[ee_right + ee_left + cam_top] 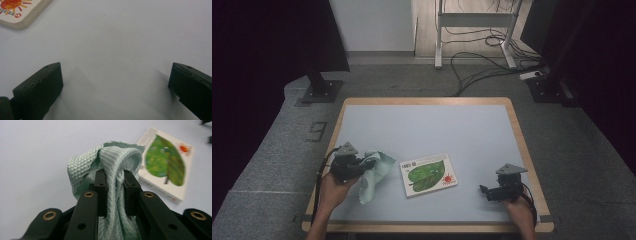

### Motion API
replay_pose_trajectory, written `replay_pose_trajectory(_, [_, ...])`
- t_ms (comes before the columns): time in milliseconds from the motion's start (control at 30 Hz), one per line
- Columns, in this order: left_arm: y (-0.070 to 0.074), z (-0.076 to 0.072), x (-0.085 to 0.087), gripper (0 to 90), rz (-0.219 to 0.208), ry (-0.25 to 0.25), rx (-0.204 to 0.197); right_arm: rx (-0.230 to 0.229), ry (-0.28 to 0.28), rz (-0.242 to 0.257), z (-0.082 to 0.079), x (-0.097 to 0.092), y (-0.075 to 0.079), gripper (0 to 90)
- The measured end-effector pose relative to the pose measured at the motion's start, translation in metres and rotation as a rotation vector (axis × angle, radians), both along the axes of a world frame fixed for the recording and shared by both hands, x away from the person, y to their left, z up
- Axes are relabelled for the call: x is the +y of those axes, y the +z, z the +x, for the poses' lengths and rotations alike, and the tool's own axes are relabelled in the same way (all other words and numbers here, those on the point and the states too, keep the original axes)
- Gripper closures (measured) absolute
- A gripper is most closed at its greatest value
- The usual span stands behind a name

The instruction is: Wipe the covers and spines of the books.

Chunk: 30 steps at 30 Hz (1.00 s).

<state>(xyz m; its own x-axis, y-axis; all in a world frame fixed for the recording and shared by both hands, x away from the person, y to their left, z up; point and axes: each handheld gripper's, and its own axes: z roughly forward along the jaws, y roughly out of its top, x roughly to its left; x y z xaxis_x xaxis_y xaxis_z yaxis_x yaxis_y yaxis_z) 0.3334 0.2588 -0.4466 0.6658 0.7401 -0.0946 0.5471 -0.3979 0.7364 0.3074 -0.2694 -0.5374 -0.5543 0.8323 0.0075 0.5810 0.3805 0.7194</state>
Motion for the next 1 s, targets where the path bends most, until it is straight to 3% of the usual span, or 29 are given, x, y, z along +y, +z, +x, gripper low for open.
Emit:
replay_pose_trajectory(267, [-0.008, 0.013, 0.021, 75.3, 0.036, 0.103, 0.003, 0.000, 0.000, 0.000, 0.000, 0.000, 0.000, 0.0])
replay_pose_trajectory(533, [-0.031, 0.025, 0.035, 73.5, 0.067, 0.173, 0.025, 0.001, 0.000, 0.000, 0.000, 0.000, 0.000, 0.0])
replay_pose_trajectory(900, [-0.062, 0.034, 0.032, 68.9, 0.069, 0.189, 0.063, 0.001, 0.000, 0.001, 0.000, 0.000, 0.000, 0.0])
replay_pose_trajectory(1000, [-0.068, 0.034, 0.031, 67.4, 0.066, 0.195, 0.056, 0.000, 0.000, 0.000, 0.000, 0.000, 0.000, 0.0])
